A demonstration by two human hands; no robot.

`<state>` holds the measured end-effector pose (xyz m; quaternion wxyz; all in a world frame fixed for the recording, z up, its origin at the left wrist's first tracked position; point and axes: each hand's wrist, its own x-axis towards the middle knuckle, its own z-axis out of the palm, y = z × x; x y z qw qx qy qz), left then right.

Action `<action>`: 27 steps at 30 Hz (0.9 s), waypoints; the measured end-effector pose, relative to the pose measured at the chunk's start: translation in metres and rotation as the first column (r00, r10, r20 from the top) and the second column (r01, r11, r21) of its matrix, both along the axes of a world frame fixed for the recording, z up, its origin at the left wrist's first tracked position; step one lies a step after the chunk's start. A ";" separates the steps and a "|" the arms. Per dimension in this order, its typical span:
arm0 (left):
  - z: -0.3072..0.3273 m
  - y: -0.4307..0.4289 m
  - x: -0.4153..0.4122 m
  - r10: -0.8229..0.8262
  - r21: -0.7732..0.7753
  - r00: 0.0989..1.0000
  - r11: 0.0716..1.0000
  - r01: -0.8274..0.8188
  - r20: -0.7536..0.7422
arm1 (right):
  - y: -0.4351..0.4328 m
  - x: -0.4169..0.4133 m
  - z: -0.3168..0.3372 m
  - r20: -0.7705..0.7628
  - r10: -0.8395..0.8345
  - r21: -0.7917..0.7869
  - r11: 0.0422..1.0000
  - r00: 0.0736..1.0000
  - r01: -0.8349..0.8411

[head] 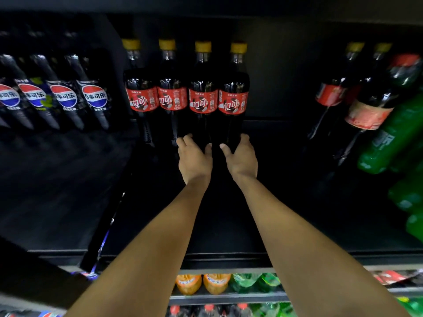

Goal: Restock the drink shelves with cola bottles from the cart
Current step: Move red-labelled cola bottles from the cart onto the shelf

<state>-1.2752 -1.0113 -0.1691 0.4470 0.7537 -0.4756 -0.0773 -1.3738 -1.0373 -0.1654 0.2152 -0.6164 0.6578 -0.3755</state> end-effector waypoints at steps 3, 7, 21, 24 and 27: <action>0.002 0.002 -0.001 0.002 -0.019 1.000 1.000 -0.003 -0.025 | 0.000 0.000 -0.001 -0.016 -0.002 0.007 1.000 1.000 0.002; 0.003 0.003 -0.001 0.004 -0.017 1.000 1.000 -0.005 -0.026 | 0.001 0.000 -0.001 0.006 0.001 0.026 1.000 1.000 -0.001; 0.003 0.001 0.001 0.045 0.014 0.997 0.999 -0.044 -0.070 | 0.004 -0.003 0.000 0.031 0.009 0.020 1.000 0.999 -0.010; 0.003 0.001 0.001 0.044 0.011 0.995 0.999 -0.043 -0.087 | 0.004 -0.003 0.001 0.040 0.009 0.019 1.000 0.999 -0.010; 0.004 0.003 0.000 0.037 0.003 0.993 0.999 -0.036 -0.115 | 0.005 -0.003 0.001 0.055 0.007 0.021 1.000 0.998 -0.008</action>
